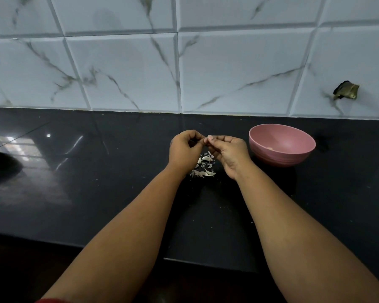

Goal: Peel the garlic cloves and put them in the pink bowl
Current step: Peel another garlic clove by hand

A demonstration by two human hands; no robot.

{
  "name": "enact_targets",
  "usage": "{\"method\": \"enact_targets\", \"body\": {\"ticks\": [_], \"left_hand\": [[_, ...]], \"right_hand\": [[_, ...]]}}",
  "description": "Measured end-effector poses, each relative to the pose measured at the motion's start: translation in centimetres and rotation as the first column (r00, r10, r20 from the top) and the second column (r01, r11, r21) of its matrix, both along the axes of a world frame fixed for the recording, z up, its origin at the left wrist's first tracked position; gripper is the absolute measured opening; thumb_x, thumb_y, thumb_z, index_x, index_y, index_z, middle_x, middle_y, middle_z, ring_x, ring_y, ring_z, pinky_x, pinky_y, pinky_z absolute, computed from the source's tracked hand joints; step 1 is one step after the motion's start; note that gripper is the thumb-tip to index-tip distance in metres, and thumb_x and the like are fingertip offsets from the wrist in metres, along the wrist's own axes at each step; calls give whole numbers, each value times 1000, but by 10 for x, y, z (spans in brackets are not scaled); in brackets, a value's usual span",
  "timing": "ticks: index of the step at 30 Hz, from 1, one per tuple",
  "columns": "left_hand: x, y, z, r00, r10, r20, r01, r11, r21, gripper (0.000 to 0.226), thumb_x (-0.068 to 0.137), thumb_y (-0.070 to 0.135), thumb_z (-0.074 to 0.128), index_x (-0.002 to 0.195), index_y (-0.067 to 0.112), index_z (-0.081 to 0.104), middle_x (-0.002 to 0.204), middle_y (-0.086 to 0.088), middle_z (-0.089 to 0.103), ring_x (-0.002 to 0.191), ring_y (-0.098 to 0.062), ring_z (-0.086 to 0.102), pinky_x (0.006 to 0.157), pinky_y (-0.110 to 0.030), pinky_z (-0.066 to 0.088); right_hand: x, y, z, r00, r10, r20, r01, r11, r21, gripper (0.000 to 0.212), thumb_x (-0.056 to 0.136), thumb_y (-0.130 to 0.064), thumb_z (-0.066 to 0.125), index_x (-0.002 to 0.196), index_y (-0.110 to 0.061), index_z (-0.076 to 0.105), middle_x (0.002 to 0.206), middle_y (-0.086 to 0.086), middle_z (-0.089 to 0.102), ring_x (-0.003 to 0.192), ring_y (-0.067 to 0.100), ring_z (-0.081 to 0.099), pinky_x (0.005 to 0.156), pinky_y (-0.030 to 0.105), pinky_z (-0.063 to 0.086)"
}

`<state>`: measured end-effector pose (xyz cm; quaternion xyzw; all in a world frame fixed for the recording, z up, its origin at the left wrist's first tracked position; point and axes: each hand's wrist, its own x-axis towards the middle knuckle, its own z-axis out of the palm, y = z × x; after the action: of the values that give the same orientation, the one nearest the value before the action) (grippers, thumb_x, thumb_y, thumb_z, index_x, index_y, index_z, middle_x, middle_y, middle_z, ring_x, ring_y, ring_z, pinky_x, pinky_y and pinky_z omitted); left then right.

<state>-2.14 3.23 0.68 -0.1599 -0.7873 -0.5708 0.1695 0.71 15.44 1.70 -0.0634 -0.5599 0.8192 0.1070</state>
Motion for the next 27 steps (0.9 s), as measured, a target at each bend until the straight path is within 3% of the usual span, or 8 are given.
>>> {"method": "enact_targets", "body": {"ticks": [4,8,13,17,21,24,26,27], "left_hand": [[4,0,2,993,-73,88,58,985,165,14,88,7,69,78,16,70,78,-5,71,73,-12,64,72,-32,56],[2,-1,2,986,-85,145,51,973,224,14,90,10,68,79,17,71,79,-3,71,74,-13,63,67,-27,53],[0,-2,1,982,-20,187,-14,983,181,15,91,15,67,78,21,68,73,3,67,67,-7,57,65,-25,50],[0,1,1,981,23,192,-45,993,111,16,94,26,65,80,18,67,71,4,65,63,-9,55,65,-33,50],[0,2,2,980,37,198,-48,998,48,25,98,33,57,76,20,61,70,5,60,66,-12,55,69,-37,50],[0,2,1,977,44,208,-52,998,35,42,100,40,51,63,20,54,60,3,53,60,-14,49,65,-38,47],[1,2,2,977,43,209,-52,998,34,50,100,44,49,55,21,50,53,5,50,54,-12,46,63,-34,43],[2,2,2,977,45,206,-52,998,28,53,99,46,50,52,20,49,51,6,50,52,-11,46,63,-32,43]], "right_hand": [[0,2,0,999,37,-25,-38,998,-47,6,80,3,71,84,0,68,87,15,71,79,16,68,76,21,56],[1,1,1,998,55,-31,-57,996,-68,8,81,8,68,86,1,67,86,13,70,78,15,70,74,19,57],[1,-1,1,997,67,-35,-68,997,-28,10,86,9,62,93,4,67,95,17,69,88,19,69,78,19,57],[1,-4,0,999,34,-16,-34,999,0,11,87,7,63,91,-2,68,87,11,71,81,15,71,72,19,57],[1,-3,0,998,-51,-23,53,994,99,13,86,4,66,96,-5,68,79,7,70,70,11,68,63,18,54],[-2,-1,-2,991,-114,-64,125,967,221,16,86,1,67,97,-10,71,78,5,70,68,10,65,65,19,53],[-3,0,-4,977,-176,-123,211,884,417,10,82,-8,74,89,-14,74,75,0,71,65,6,65,68,19,52],[-3,1,-4,960,-207,-190,279,784,554,8,79,-13,78,85,-15,74,74,-3,70,63,4,64,67,14,51]]}}
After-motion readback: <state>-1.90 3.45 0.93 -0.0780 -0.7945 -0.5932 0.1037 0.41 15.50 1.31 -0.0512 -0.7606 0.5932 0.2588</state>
